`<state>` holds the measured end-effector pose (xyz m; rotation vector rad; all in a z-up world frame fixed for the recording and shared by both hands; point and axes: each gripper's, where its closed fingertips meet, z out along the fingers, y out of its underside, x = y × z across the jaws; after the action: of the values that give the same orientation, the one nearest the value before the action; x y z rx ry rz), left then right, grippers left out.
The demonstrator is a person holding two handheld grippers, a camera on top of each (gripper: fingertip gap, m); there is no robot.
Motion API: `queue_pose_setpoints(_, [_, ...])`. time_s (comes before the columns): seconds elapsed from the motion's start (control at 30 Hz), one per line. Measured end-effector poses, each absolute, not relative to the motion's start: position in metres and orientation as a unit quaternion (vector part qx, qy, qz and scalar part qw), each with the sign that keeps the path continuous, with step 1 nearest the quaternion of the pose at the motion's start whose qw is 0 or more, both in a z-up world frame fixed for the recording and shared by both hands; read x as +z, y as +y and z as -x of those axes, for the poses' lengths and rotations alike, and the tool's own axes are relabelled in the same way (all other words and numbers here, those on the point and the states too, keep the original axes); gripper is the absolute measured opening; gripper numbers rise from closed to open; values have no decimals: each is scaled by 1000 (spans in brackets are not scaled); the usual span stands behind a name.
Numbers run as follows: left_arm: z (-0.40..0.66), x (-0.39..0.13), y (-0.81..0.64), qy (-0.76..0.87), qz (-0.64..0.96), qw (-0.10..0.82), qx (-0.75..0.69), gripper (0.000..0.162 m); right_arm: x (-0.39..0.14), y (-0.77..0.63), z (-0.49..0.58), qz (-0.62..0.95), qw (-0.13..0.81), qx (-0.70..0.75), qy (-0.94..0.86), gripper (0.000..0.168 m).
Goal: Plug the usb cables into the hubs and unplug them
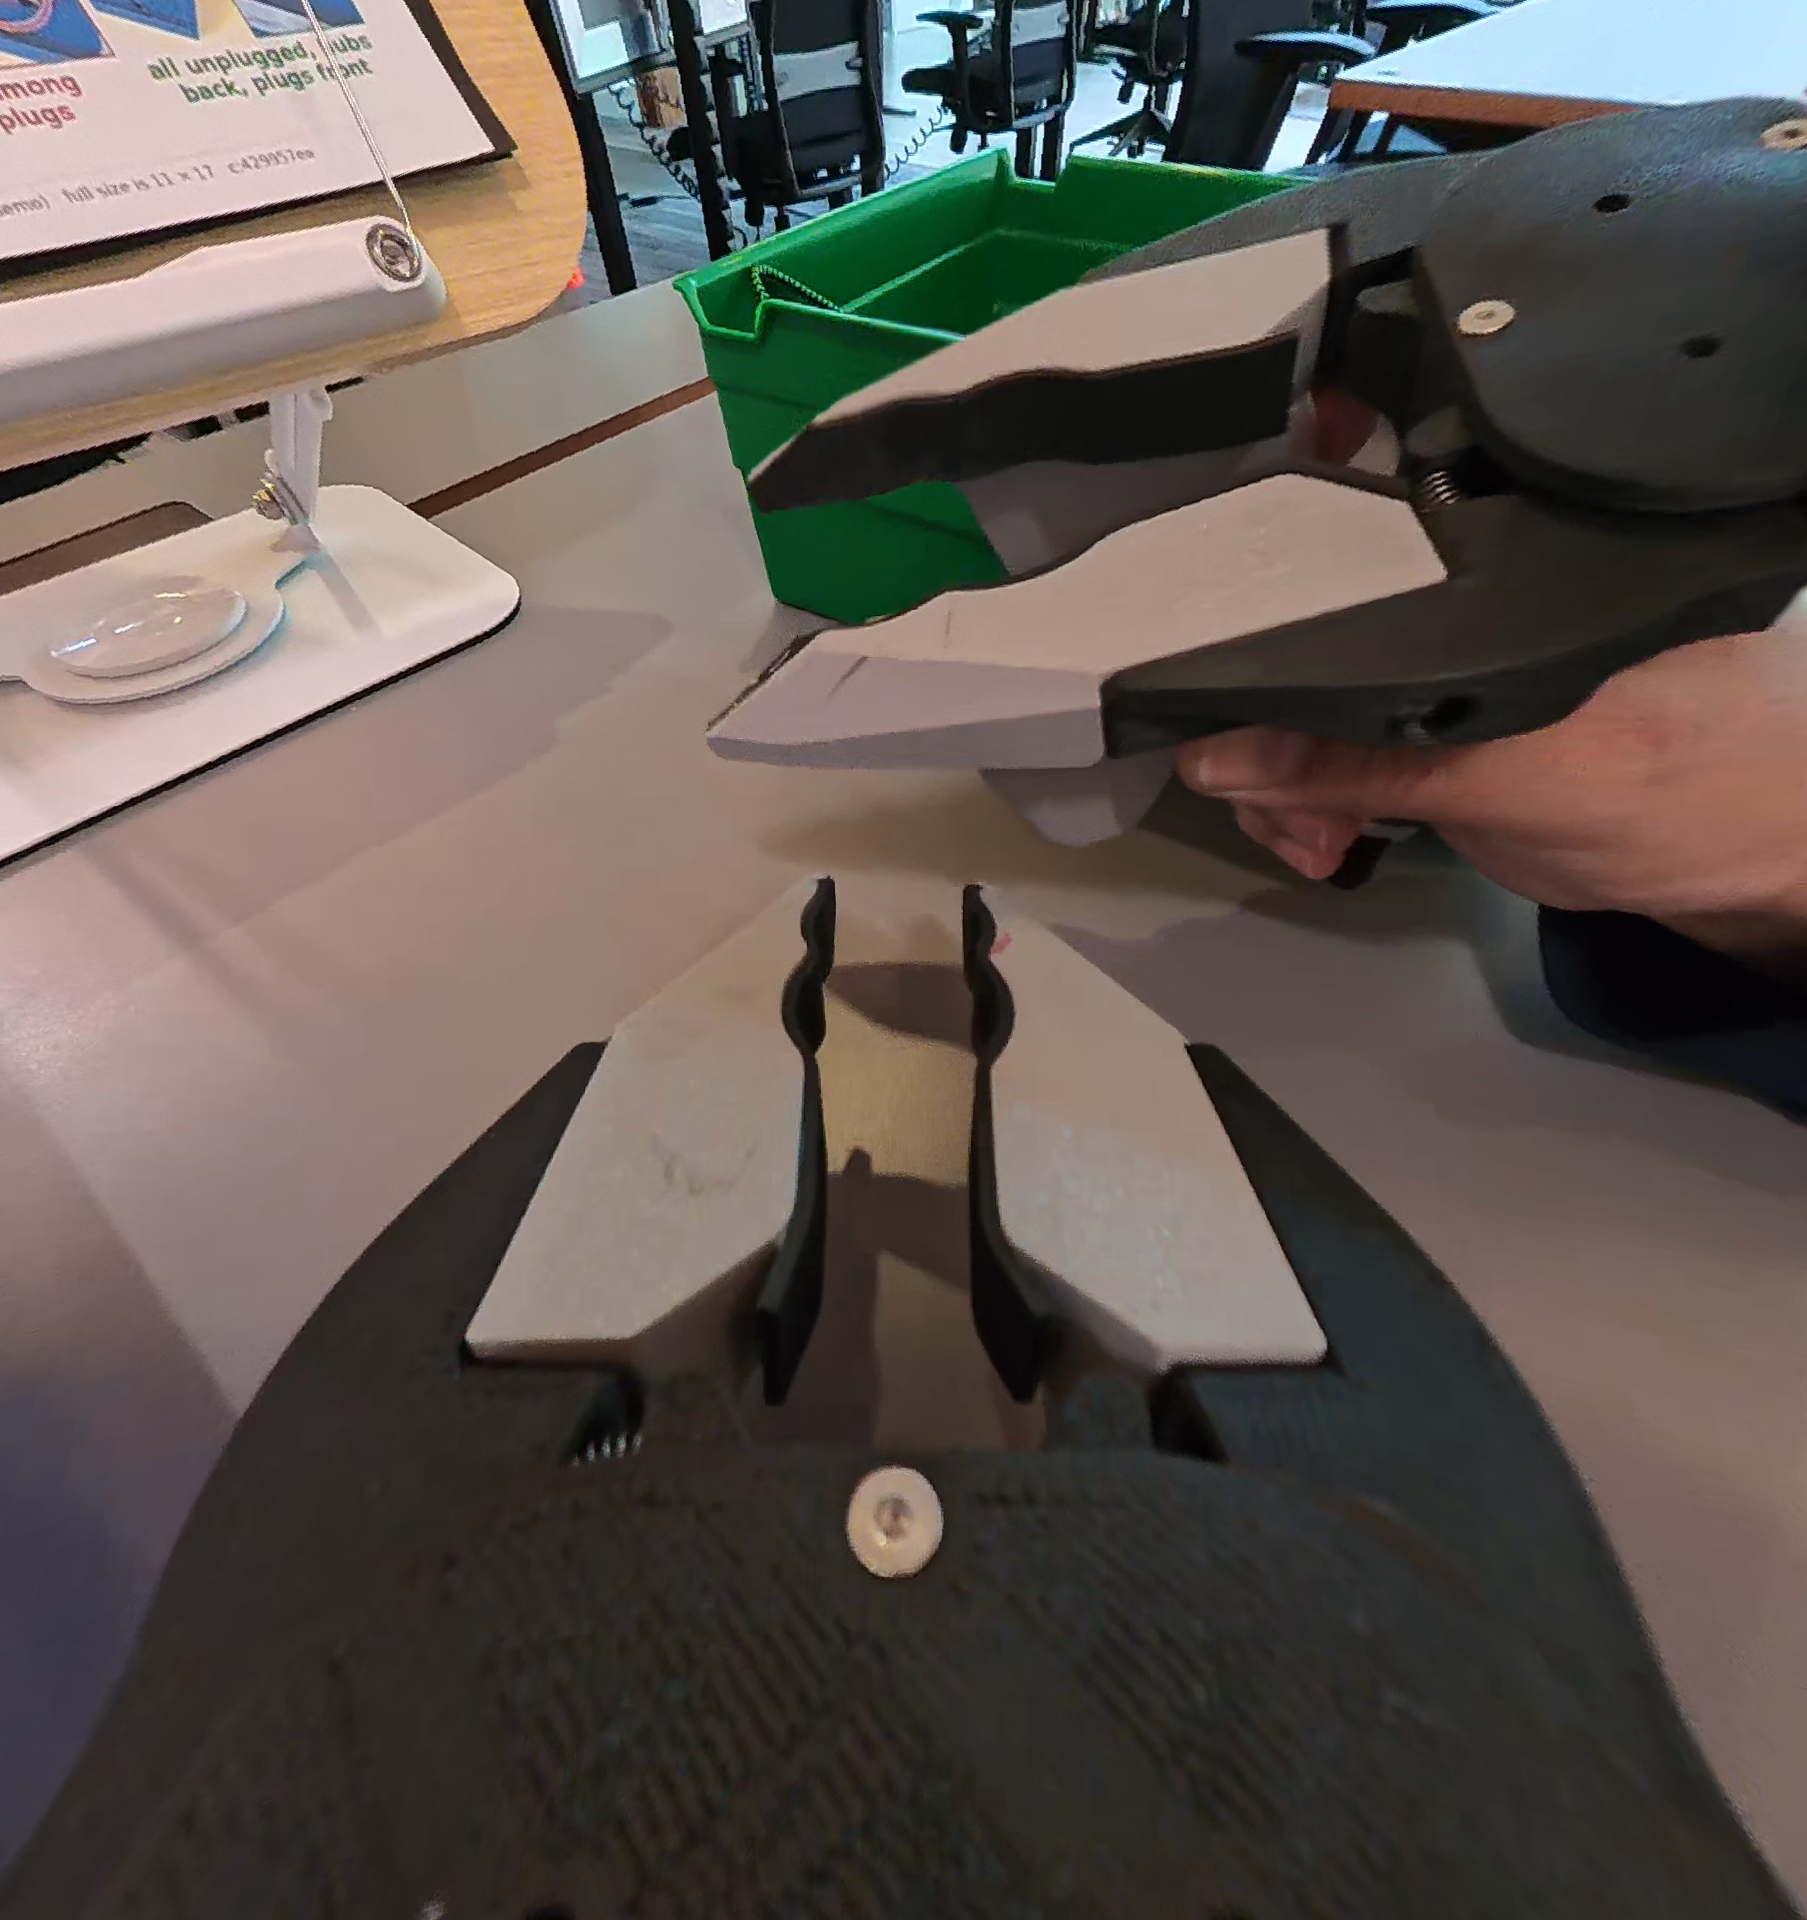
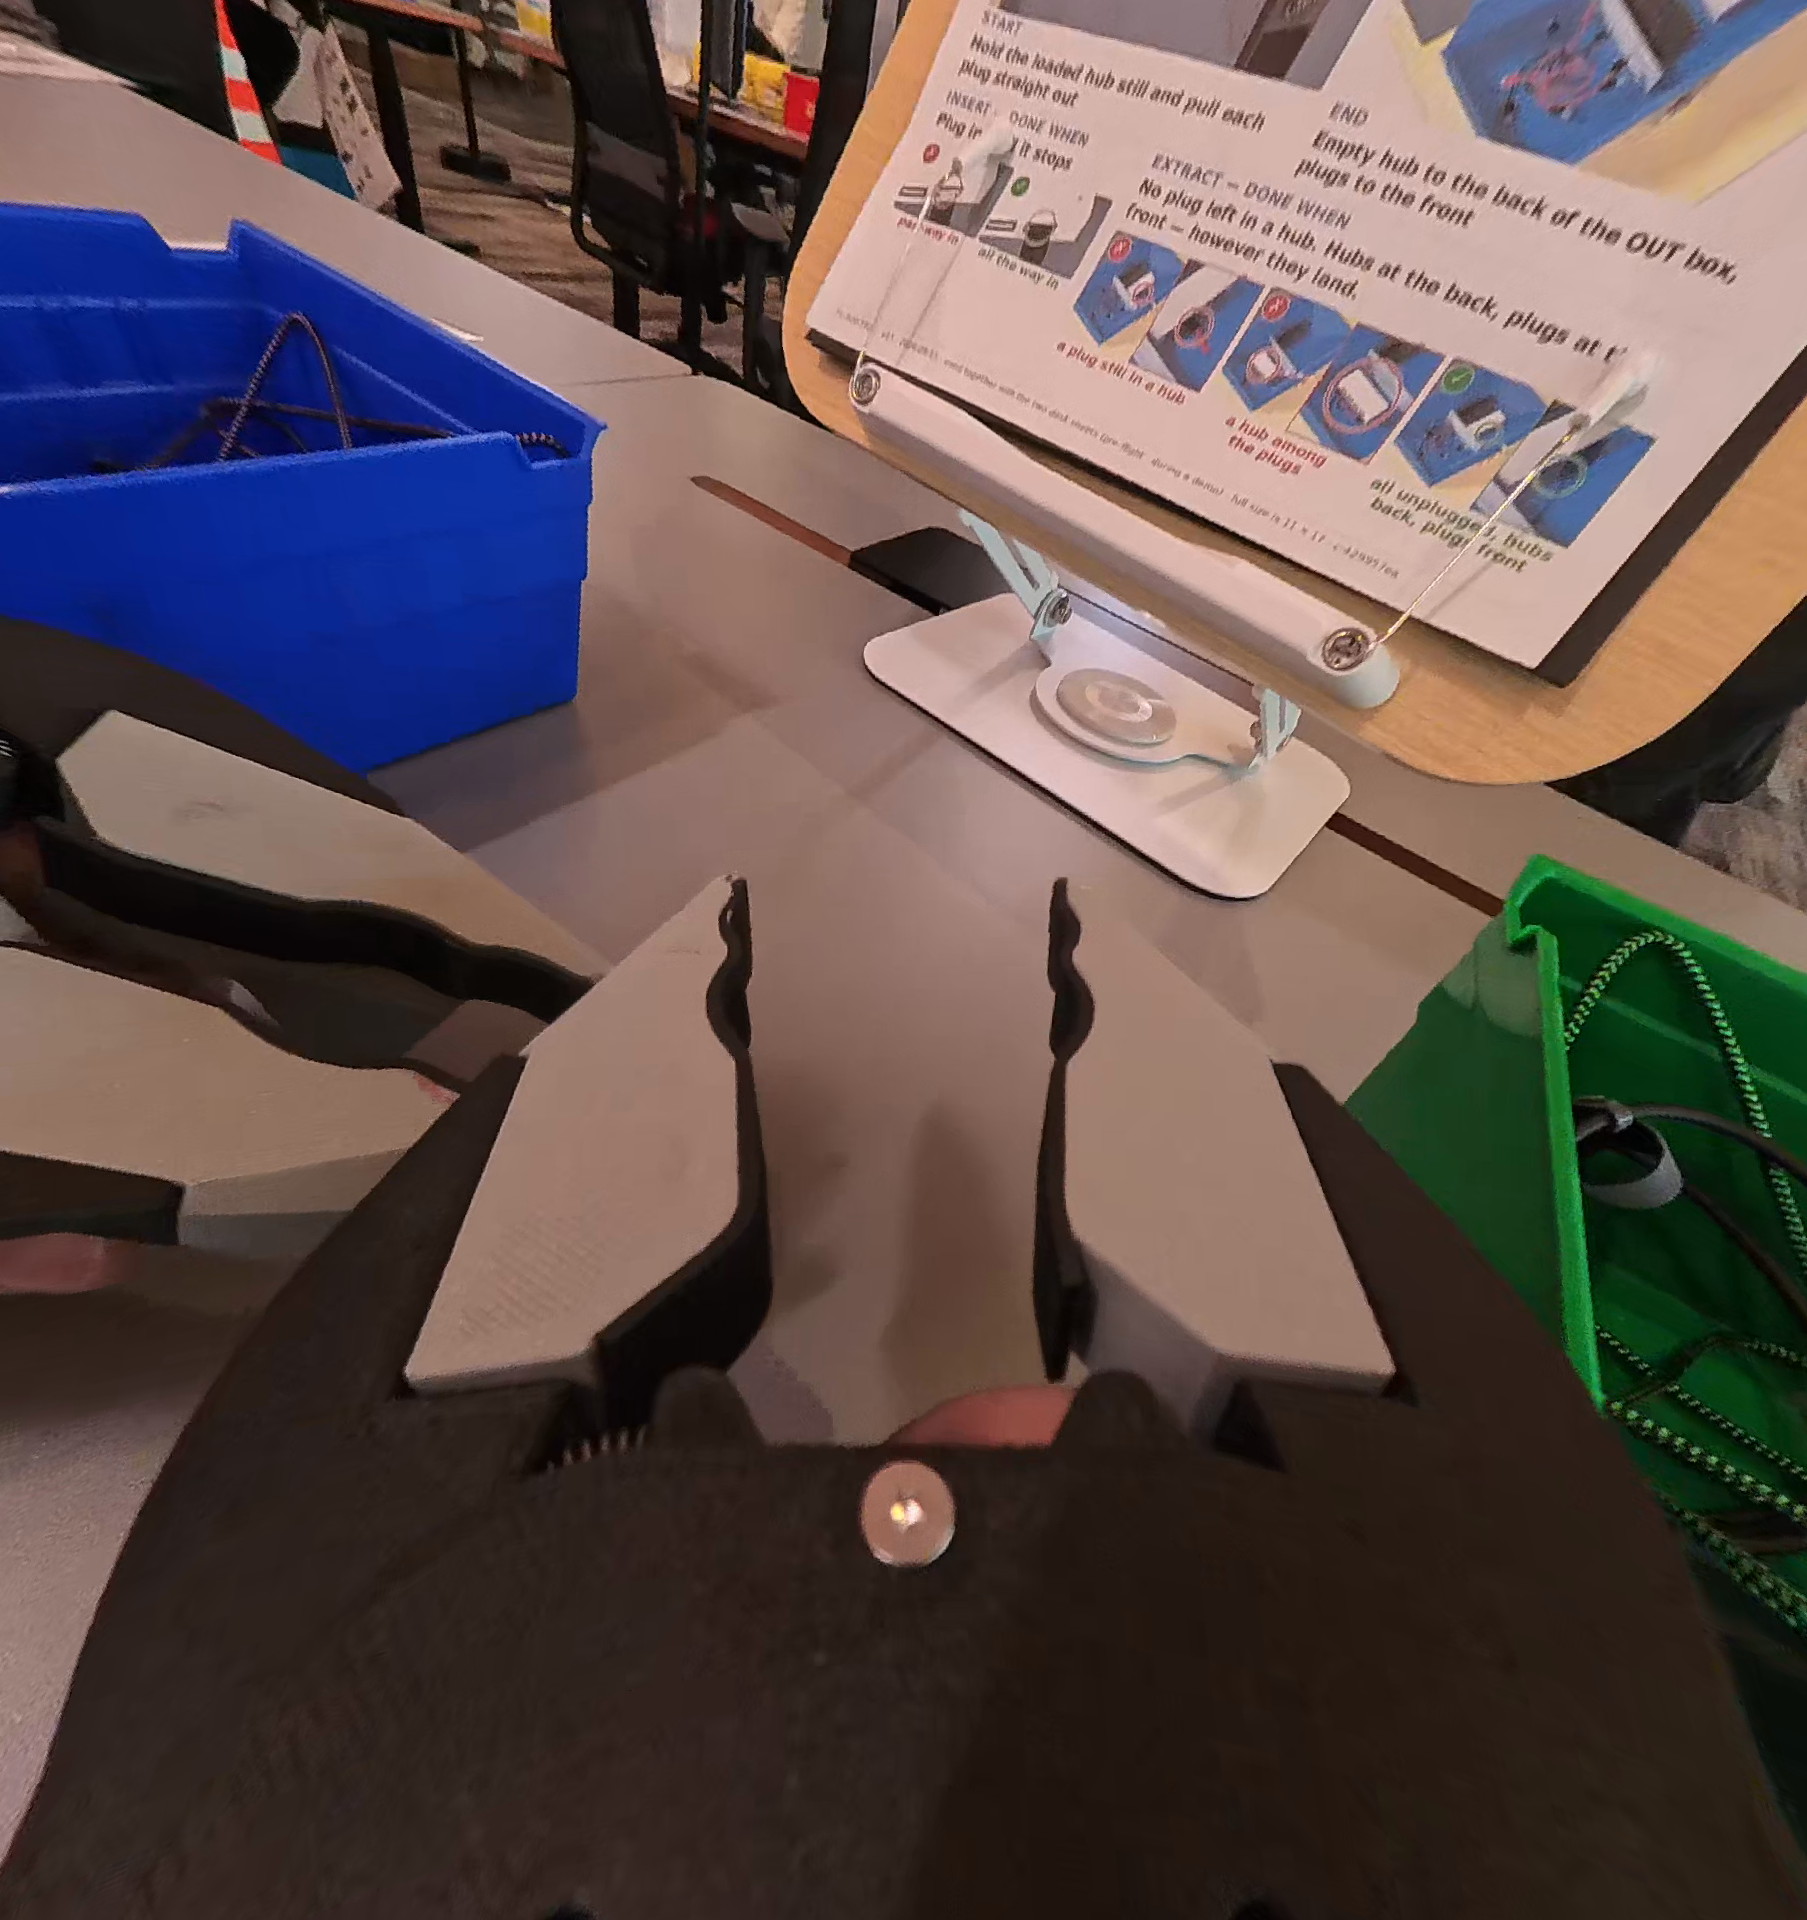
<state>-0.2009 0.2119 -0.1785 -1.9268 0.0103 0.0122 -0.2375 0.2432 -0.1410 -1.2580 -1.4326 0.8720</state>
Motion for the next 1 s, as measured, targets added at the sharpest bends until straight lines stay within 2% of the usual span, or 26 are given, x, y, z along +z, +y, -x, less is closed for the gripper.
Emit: queue_pose_setpoints(1.0, [196, -171, 200, -12, 804, 595, 11, 21, -162, 253, 241, 549, 466, 349, -600, 55])
